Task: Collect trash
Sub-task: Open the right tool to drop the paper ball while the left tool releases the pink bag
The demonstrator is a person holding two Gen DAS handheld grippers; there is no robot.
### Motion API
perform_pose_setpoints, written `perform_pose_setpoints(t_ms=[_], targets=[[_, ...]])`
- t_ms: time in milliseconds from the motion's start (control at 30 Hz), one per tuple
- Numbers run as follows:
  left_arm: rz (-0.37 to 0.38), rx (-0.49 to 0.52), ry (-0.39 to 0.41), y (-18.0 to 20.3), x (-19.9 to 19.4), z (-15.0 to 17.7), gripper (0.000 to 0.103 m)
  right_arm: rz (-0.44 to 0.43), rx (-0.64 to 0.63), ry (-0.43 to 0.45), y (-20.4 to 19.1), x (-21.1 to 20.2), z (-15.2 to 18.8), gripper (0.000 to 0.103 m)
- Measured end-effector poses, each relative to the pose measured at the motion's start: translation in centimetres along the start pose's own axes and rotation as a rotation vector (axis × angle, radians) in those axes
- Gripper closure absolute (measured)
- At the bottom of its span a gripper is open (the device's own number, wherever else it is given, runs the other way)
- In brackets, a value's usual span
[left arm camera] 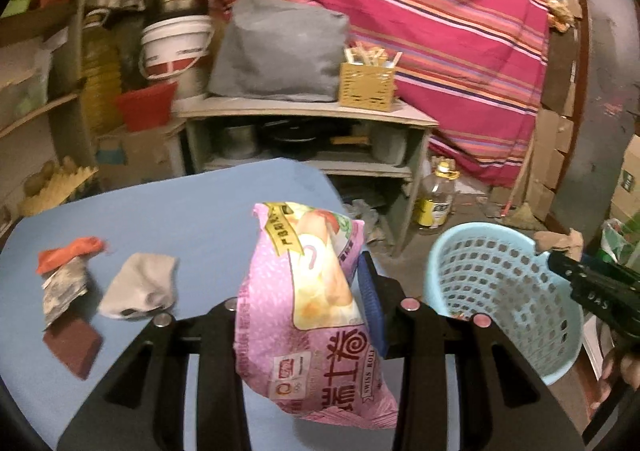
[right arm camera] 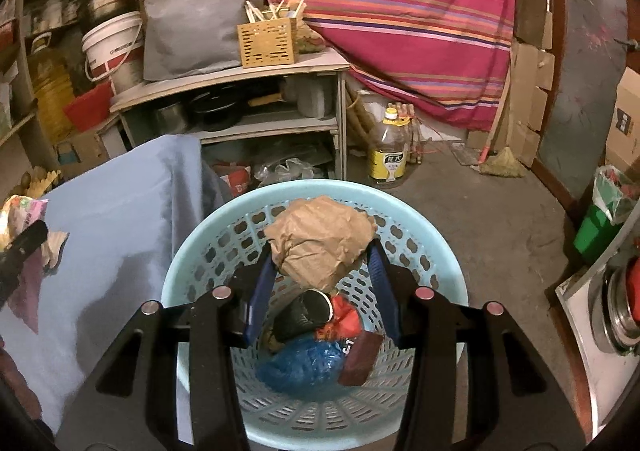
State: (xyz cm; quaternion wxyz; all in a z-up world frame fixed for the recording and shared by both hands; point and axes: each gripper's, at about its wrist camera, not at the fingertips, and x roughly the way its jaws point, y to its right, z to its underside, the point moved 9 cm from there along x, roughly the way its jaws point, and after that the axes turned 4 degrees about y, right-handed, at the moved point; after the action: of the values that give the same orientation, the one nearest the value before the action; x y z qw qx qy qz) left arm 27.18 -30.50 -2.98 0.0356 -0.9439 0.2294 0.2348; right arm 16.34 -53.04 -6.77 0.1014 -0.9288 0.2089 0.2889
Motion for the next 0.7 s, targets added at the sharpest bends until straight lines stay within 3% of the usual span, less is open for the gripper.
perform_pose_setpoints(t_ms=[300,433,700], targets=[[0.078,0.030,0.001,5.6,1.8,-0.7,0.066,-0.037,0.004,-0.017,0.6,0.9,-0.2,0.054],[0.100,0.036,-0.008,7.4,2.7,-0.8,0.066,-0.038,-0.015,-0.033,0.6,1.3,0.0,0.036],[0.146,0.048,-0.056,10.4,5.0,-0.1,0.066,0.071,0.021,-0.008,4.2,0.9,-0.3,0.020]])
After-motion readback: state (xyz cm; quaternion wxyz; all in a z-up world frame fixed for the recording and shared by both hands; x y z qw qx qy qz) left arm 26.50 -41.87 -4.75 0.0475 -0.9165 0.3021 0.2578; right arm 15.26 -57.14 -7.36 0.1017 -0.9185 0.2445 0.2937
